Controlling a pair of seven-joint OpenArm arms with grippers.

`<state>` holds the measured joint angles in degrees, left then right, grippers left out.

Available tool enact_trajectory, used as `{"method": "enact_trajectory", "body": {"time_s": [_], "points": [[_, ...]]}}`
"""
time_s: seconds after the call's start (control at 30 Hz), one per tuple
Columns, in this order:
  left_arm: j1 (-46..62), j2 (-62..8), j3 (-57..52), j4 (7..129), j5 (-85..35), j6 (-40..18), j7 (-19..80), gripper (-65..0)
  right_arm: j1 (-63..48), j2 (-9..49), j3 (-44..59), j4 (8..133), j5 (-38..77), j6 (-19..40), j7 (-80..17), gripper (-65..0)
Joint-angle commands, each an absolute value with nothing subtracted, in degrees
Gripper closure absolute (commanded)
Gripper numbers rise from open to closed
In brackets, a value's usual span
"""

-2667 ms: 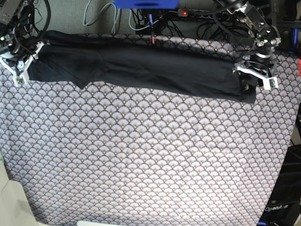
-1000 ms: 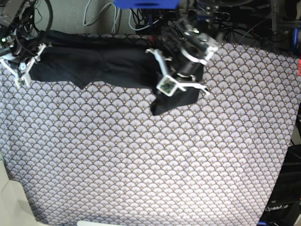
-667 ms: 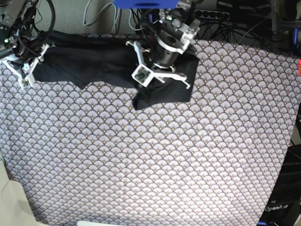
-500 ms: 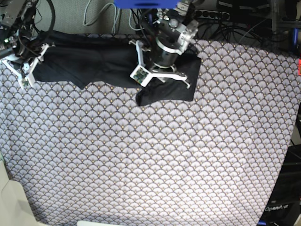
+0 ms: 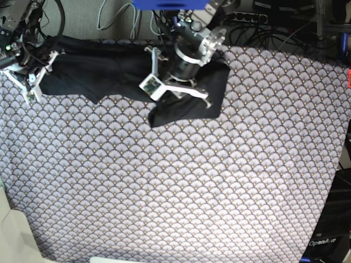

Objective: Fold the T-shirt properly
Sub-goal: 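Lift the hem end with the left gripper and carry it toward the right gripper, then lay the carried hem end down onto the shirt's middle with the left gripper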

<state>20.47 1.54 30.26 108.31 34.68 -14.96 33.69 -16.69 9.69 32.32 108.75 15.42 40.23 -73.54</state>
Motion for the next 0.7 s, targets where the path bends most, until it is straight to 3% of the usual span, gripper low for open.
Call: {"method": "enact_trajectory", "body": {"time_s": [0.0,0.37,0.67], "points": [[24.22,1.01,35.65,109.05,35.47,-17.36,32.13,-1.4,-16.31,10.51,32.57,109.58,15.52,40.0,-73.27,-22.8],[22.73,-7.78,45.14,109.49,35.38,-17.36,32.22,-1.4,-16.31,10.51,32.57,109.58,15.52,40.0,-73.27,-22.8],[22.73,-9.27,45.58,109.67,35.38,-17.45,32.22,-1.7,-16.31,10.51,32.57,109.58,15.52,40.0,-73.27,-22.8]]}}
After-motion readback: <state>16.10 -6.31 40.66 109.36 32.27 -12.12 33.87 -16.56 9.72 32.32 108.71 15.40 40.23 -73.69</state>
